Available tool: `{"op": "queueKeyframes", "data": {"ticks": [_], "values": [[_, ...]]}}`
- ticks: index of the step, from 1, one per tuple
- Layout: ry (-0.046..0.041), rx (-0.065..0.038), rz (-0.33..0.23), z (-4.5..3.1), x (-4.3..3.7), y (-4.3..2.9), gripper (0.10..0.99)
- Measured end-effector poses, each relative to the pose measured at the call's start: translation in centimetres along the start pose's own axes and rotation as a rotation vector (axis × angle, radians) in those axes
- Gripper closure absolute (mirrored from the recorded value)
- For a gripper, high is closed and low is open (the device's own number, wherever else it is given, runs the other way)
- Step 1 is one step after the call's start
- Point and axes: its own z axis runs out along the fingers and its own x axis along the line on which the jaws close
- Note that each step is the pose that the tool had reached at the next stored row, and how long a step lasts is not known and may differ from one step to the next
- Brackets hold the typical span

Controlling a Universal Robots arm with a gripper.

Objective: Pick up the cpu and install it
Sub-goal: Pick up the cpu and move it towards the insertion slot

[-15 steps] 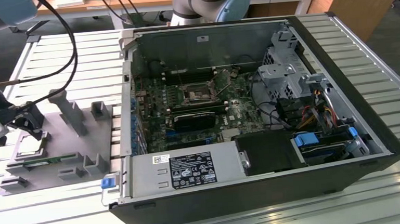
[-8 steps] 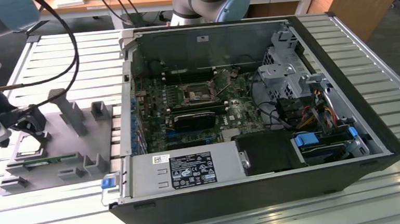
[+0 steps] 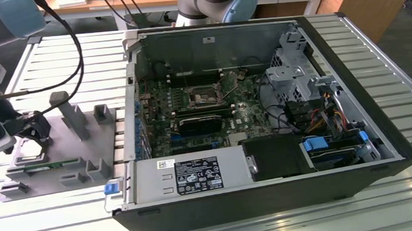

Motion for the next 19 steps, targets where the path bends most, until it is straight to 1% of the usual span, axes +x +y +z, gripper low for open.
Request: {"op": "queueKeyframes", "data": {"ticks": [3, 4, 6, 9, 10, 19], "values": [[-0.0004, 0.0, 0.0, 0.1, -0.01, 0.15, 0.337], [-0.0002, 0.0, 0.0, 0.12, 0.0, 0.15, 0.408], [-0.0002, 0.0, 0.001, 0.18, 0.02, 0.16, 0.408], [-0.0029, 0.0, 0.001, 0.3, 0.16, 0.18, 0.42], [-0.0028, 0.0, 0.001, 0.32, 0.15, 0.19, 0.49], [-0.0026, 0.0, 0.001, 0.79, 0.16, 0.26, 0.49]]}}
